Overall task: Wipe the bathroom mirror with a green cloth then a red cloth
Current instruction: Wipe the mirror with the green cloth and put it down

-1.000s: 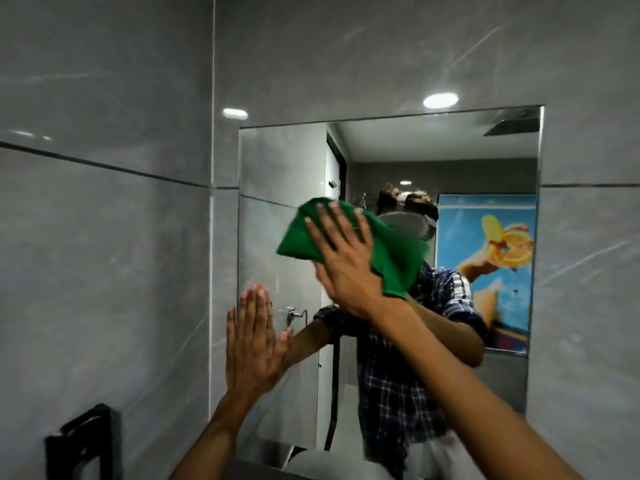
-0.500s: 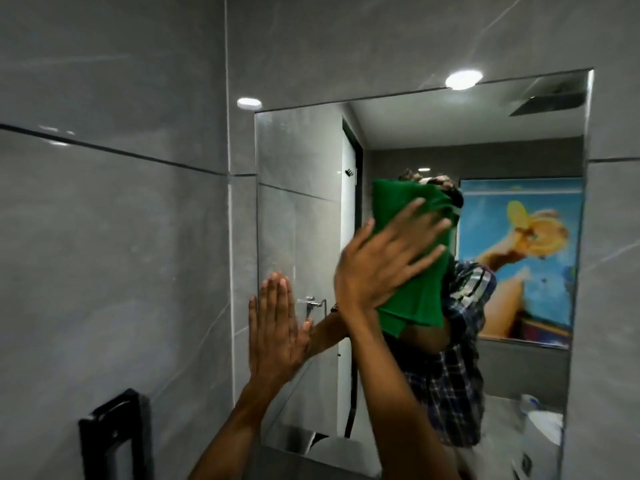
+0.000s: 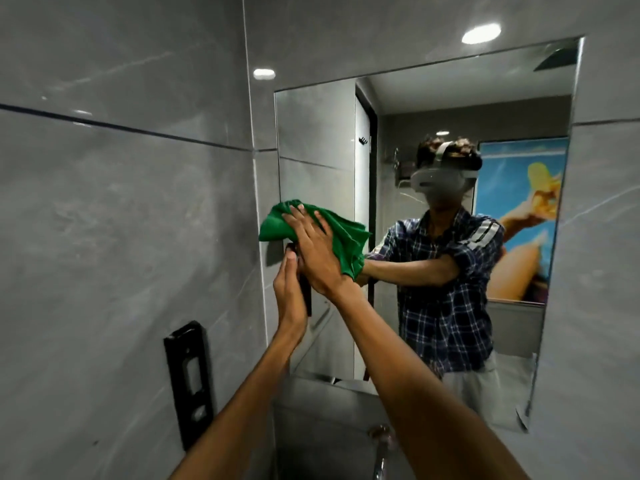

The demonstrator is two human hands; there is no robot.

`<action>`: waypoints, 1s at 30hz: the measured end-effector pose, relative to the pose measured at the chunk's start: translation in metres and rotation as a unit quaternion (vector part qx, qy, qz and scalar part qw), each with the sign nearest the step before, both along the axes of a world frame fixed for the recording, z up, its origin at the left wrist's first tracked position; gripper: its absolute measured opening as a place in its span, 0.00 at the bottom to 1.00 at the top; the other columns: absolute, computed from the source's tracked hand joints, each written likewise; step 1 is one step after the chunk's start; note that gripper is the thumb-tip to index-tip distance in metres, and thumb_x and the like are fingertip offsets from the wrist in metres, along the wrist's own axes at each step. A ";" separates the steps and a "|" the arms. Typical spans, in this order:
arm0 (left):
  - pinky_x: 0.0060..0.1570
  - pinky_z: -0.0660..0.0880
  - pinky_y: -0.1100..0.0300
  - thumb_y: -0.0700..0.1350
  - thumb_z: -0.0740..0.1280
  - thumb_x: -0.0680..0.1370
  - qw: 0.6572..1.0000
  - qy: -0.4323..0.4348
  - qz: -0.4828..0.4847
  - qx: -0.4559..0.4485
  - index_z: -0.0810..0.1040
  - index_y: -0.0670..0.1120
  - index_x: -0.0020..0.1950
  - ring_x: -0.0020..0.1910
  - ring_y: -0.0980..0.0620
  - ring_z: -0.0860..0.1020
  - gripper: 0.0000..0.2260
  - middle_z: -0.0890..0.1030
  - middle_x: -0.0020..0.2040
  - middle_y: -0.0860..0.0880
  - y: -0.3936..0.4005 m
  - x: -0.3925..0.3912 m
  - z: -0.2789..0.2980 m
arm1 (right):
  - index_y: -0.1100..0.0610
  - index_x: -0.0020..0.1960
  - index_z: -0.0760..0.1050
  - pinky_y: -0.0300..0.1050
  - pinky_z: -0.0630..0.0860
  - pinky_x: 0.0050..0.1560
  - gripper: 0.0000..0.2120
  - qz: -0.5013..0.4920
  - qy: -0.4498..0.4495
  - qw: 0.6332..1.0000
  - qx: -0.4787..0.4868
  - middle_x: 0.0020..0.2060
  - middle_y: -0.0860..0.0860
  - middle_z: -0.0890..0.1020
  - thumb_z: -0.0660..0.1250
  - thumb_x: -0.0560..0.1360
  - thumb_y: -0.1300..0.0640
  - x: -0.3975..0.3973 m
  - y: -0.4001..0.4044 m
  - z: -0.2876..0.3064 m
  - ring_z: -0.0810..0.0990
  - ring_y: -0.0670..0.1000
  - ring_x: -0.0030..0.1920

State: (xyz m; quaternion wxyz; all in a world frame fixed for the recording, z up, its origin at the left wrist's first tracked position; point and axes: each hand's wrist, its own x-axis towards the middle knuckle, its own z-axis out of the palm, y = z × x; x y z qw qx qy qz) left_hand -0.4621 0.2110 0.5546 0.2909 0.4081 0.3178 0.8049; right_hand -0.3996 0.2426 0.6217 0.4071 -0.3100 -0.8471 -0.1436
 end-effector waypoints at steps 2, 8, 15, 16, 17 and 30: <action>0.66 0.78 0.60 0.52 0.61 0.84 0.999 -0.021 -0.047 -0.014 0.78 0.47 0.70 0.71 0.49 0.78 0.18 0.81 0.69 0.46 -0.027 0.017 -0.002 | 0.62 0.79 0.66 0.56 0.58 0.83 0.25 0.044 0.047 0.998 -0.007 0.79 0.58 0.68 0.61 0.83 0.64 0.027 -0.025 -0.030 0.63 0.57 0.82; 0.56 0.82 0.60 0.46 0.68 0.79 0.973 -0.103 -0.160 -0.129 0.85 0.52 0.60 0.62 0.54 0.84 0.12 0.85 0.65 0.48 -0.111 0.124 -0.110 | 0.60 0.79 0.66 0.53 0.52 0.84 0.28 0.061 0.077 0.990 -0.098 0.79 0.58 0.68 0.60 0.79 0.56 0.145 -0.110 -0.179 0.60 0.56 0.82; 0.54 0.84 0.52 0.52 0.67 0.78 0.835 -0.171 -0.369 -0.370 0.81 0.43 0.68 0.60 0.45 0.85 0.21 0.85 0.63 0.40 -0.183 0.246 -0.268 | 0.38 0.80 0.54 0.26 0.61 0.72 0.40 0.003 0.215 0.849 -0.483 0.74 0.25 0.60 0.64 0.74 0.27 0.330 -0.205 -0.328 0.64 0.31 0.75; 0.54 0.84 0.52 0.52 0.67 0.79 0.811 -0.166 -0.393 -0.401 0.80 0.42 0.69 0.62 0.43 0.84 0.21 0.84 0.65 0.39 -0.189 0.264 -0.288 | 0.37 0.78 0.56 0.21 0.65 0.67 0.39 -0.009 0.266 0.792 -0.550 0.70 0.24 0.64 0.67 0.72 0.29 0.355 -0.216 -0.346 0.68 0.26 0.69; 0.55 0.83 0.51 0.53 0.67 0.79 0.793 -0.158 -0.404 -0.428 0.80 0.42 0.69 0.63 0.42 0.83 0.22 0.83 0.66 0.38 -0.195 0.285 -0.307 | 0.38 0.74 0.61 0.21 0.70 0.61 0.34 -0.018 0.312 0.725 -0.614 0.68 0.28 0.70 0.70 0.72 0.35 0.382 -0.225 -0.366 0.74 0.25 0.63; 0.53 0.80 0.49 0.31 0.73 0.75 0.714 0.063 -0.267 -0.644 0.80 0.33 0.63 0.59 0.32 0.82 0.17 0.84 0.58 0.31 -0.197 0.445 -0.528 | 0.71 0.71 0.72 0.63 0.76 0.68 0.21 -0.228 0.414 0.504 -0.723 0.64 0.68 0.80 0.67 0.78 0.73 0.531 -0.239 -0.603 0.79 0.67 0.66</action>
